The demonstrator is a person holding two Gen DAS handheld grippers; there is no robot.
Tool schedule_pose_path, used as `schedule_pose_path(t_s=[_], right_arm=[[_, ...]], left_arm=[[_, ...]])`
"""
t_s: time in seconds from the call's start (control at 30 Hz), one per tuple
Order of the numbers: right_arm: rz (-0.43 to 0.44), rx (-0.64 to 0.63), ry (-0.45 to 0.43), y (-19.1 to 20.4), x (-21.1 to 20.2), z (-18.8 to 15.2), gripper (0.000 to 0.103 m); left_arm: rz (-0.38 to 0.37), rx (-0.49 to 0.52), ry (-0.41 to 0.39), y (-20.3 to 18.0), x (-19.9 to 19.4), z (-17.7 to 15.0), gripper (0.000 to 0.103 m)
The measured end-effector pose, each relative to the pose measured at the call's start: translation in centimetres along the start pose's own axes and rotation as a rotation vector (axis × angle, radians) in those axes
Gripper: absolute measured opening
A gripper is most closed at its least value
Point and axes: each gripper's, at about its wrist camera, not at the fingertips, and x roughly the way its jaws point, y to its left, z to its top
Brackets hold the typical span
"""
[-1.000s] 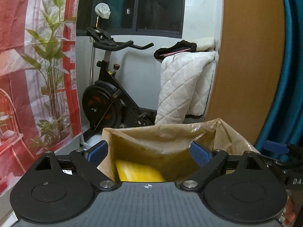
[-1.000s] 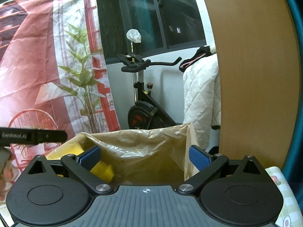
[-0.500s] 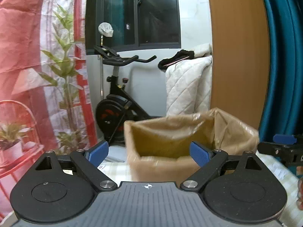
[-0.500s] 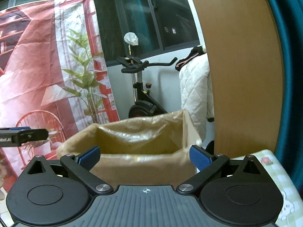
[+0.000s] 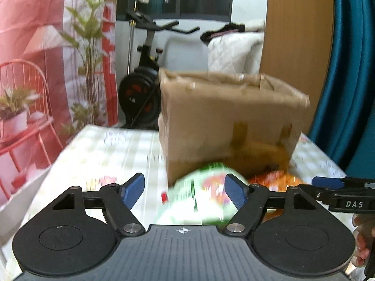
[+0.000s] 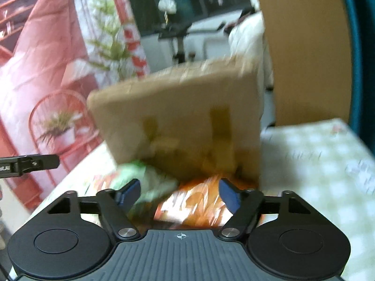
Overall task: Organize snacks
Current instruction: 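Withdraw both open tools from the box back to the snack pile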
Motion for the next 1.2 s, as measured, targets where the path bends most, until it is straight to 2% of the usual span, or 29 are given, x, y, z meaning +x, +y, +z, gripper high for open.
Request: schedule_pose_path(t_s=[0.13,0.2,0.33,0.47,0.57,0.73,0.83,0.9,0.97,1.2], right_arm=[[0.034,-0.017,0.067,1.8,0.0,-2.5,0.062],[0.061,0.014,0.105,2.4,0.1,-3.4,0.060],[0.136,0.076,0.193,3.0,0.9,-4.6,0.059],[0.158,0.098,0.266,3.2,2.3,-5.4,0.059],[0.109,0.114,0.312,2.6,3.1,-5.9,0.057],[0.022,0.131,0.320,1.9,3.3,-6.2,0.058],[0.002,0.122,0.344,2.0,3.6,-6.5,0.060],[-0.019,0.097,0.358,2.1,4.2,-6.9,0.060],[-0.028,0.064,0.359,2.6,4.5,-6.9,0.066],[-0.079,-0.057,0.362,4.9,5.7,-7.1,0.067]], left_arm=[[0.004,-0.016,0.024,0.5,-0.4,-1.7,0.074],[0.005,-0.024,0.035,0.8,-0.7,-2.6,0.071],[0.015,-0.003,0.046,1.1,-1.1,-3.3,0.071],[0.004,-0.017,0.054,1.4,-1.1,-3.6,0.071],[-0.007,-0.009,0.069,1.1,-0.6,-4.1,0.071],[-0.025,0.003,0.097,1.0,0.3,-4.9,0.071],[-0.027,-0.003,0.107,1.1,0.7,-5.3,0.071],[-0.027,-0.001,0.109,1.2,0.9,-5.5,0.071],[-0.017,0.007,0.108,1.2,1.0,-5.7,0.071],[-0.015,-0.005,0.118,1.7,1.2,-5.9,0.071]])
